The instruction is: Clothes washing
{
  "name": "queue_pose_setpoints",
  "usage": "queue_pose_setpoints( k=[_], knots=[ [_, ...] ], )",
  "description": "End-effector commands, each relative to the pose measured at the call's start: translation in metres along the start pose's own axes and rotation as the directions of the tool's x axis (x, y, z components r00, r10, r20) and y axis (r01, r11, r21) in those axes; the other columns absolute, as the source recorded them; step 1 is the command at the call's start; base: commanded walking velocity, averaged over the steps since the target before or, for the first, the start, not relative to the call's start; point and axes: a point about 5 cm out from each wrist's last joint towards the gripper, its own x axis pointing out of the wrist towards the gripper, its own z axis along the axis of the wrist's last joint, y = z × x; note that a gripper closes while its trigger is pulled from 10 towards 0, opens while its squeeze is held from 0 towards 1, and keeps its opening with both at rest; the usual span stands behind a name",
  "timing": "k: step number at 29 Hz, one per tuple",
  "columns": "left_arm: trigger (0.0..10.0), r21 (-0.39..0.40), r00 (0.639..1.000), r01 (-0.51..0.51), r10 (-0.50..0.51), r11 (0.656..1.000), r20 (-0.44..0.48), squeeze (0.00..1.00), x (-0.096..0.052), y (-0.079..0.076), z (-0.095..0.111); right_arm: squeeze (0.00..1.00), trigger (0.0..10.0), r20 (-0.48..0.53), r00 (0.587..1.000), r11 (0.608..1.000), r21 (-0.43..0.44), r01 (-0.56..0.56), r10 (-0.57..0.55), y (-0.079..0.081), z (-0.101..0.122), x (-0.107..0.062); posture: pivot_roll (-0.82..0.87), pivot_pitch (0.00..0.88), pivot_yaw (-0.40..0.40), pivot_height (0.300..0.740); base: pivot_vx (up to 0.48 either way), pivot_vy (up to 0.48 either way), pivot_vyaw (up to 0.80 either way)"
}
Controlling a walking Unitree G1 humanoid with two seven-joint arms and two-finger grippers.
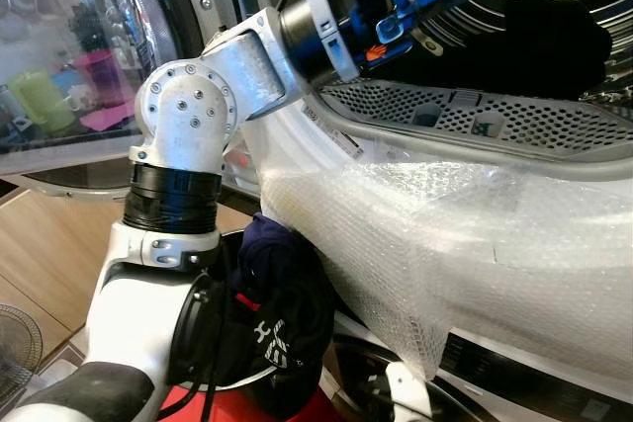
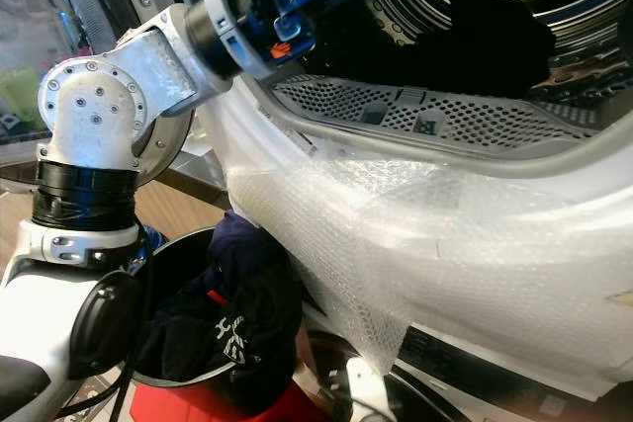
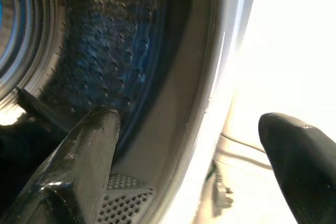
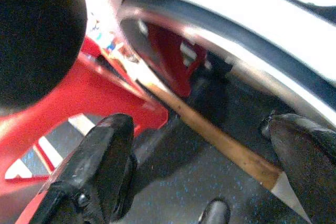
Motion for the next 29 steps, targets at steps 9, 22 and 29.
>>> queue_pose_setpoints(
  k=[9, 22, 29],
  knots=[
    [10.0, -0.382, 0.920, 0.187, -0.297, 0.905, -0.254, 0.00, -0.049, -0.012, -0.010, 0.00, 10.0, 0.013, 1.000, 0.999, 0.043, -0.020, 0.019, 0.011, 0.014, 0.001, 0.19, 0.000, 0.224, 0.740, 0.000, 0.000, 0.00],
    [10.0, -0.474, 0.866, 0.356, -0.475, 0.805, -0.155, 0.00, -0.014, -0.035, 0.037, 0.00, 10.0, 0.009, 1.000, 0.996, 0.086, -0.009, 0.009, 0.009, 0.015, 0.001, 0.17, 0.000, 0.238, 0.740, 0.000, 0.000, 0.00],
    [10.0, -0.741, 0.869, 0.283, -0.489, 0.609, -0.070, 0.00, -0.021, -0.016, -0.006, 0.00, 10.0, 0.016, 1.000, 0.996, 0.093, -0.007, 0.005, 0.008, 0.019, 0.001, 0.16, 0.000, 0.248, 0.740, 0.000, 0.000, 0.00]
  ],
)
